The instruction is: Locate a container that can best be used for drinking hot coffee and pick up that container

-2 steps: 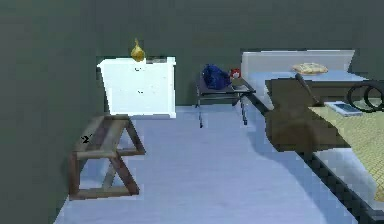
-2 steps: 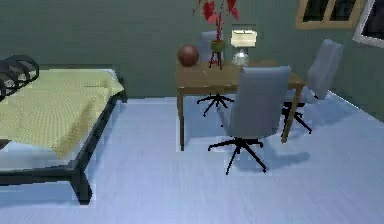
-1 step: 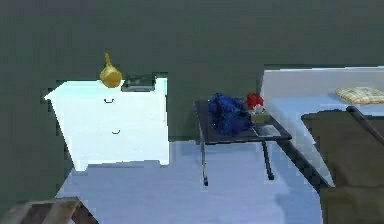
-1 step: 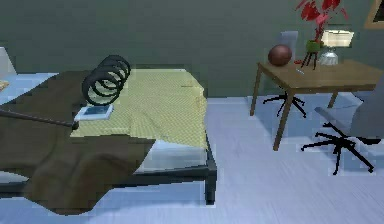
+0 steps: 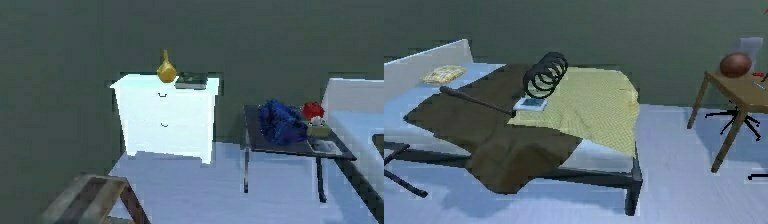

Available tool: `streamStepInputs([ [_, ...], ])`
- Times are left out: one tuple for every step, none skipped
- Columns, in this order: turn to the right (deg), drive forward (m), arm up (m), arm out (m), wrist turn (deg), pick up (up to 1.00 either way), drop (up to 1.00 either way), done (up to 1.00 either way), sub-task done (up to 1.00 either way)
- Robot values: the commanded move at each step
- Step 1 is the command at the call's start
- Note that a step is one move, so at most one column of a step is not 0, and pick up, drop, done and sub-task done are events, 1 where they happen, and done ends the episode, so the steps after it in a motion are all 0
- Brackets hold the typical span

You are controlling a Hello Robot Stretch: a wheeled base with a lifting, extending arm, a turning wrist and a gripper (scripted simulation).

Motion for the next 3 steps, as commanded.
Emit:
streamStepInputs([
  [0.0, 0.15, 0.00, 0.00, 0.0, 0.00, 0.00, 0.00, 0.00],
  [9.0, 0.00, 0.00, 0.00, 0.0, 0.00, 0.00, 0.00, 0.00],
  [0.0, 0.80, 0.00, 0.00, 0.0, 0.00, 0.00, 0.00, 0.00],
])
